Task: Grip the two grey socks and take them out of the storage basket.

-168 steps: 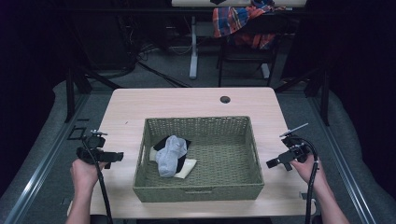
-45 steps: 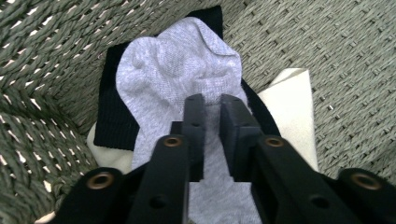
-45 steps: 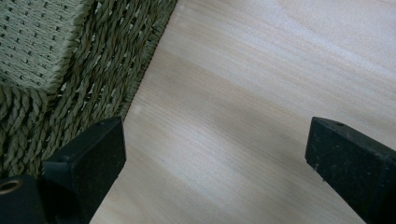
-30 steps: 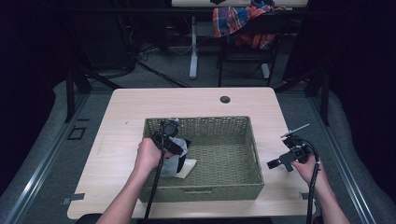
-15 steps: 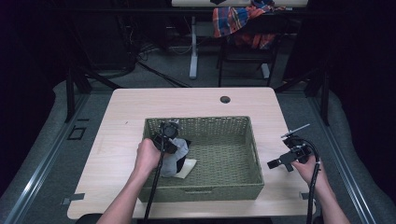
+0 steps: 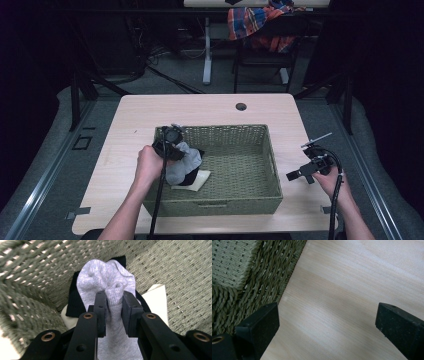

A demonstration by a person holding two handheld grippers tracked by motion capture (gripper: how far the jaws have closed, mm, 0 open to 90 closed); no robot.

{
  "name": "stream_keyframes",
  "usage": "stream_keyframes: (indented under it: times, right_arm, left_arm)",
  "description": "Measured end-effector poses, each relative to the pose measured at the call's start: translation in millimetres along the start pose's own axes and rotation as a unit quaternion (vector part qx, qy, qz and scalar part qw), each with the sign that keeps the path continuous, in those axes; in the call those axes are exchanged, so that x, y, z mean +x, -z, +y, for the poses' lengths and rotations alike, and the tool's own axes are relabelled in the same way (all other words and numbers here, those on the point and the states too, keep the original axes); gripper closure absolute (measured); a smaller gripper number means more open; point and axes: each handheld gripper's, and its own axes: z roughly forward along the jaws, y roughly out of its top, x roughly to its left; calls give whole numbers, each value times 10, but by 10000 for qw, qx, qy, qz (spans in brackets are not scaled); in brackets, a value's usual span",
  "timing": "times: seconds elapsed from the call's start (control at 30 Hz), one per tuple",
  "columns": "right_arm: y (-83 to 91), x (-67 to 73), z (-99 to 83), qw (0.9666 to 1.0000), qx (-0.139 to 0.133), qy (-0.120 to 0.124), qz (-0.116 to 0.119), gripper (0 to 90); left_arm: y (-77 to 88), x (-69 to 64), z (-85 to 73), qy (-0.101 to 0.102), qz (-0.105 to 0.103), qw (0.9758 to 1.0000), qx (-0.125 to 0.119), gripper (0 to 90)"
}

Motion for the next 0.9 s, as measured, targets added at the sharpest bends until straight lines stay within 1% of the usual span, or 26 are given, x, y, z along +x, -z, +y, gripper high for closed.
stream_keyframes:
  times: [0.03,0.07,0.1,0.13,0.17,0.23,0.3,0.33,0.4,0.43,0.47,0.5,0.53,0.57,0.63,0.8,0.83,0.87,0.9]
  right_arm:
    - [16,-15,13,9998,143,124,13,51]
    - [16,-15,13,9998,143,124,13,51]
    - [13,-14,11,9999,122,104,15,51]
    - [-2,-3,1,10000,7,11,17,51]
    - [-4,2,-1,10000,-10,-14,-2,51]
    - [-6,0,0,10000,-4,-8,9,51]
    - [14,-16,13,9998,148,123,16,51]
    - [14,-15,13,9998,144,123,16,51]
    - [10,-13,10,9999,108,92,20,50]
    - [11,-14,10,9999,114,99,17,51]
    - [-12,1,-5,10000,-63,-40,38,51]
    - [-6,-3,-1,10000,-22,-3,35,51]
    - [17,-16,15,9998,164,142,13,51]
    - [18,-17,16,9997,173,150,12,51]
    - [7,-11,9,9999,94,81,26,51]
    - [8,-13,11,9999,115,94,26,51]
    - [-15,0,-5,10000,-59,-40,51,51]
    - [-7,-2,1,10000,9,1,19,51]
    - [-8,0,1,10000,5,-9,14,51]
  left_arm:
    - [38,14,-2,8,-28,10000,-70,762]
    - [38,14,-2,8,-28,10000,-70,762]
    - [77,22,-3,21,-30,9999,-129,762]
    - [96,25,-3,23,-46,9999,-149,763]
    - [114,27,-3,32,-53,9998,-168,763]
    - [144,36,-3,31,-80,9997,-225,764]
    - [175,43,-6,44,-102,9996,-274,765]
    - [188,47,-7,42,-103,9995,-304,765]
    - [224,56,-8,30,-109,9994,-317,765]
    - [236,56,-10,50,-109,9993,-363,765]
    - [250,60,-10,52,-122,9992,-370,765]
    - [269,67,-11,55,-146,9991,-406,765]
    - [284,72,-12,61,-159,9989,-426,765]
    - [297,75,-13,76,-168,9988,-450,765]
    - [310,80,-13,71,-168,9987,-471,765]
    - [386,119,-23,100,-164,9983,-558,766]
    - [396,124,-25,114,-164,9982,-572,766]
    - [408,133,-28,124,-152,9980,-605,766]
    - [424,144,-30,127,-164,9979,-610,766]
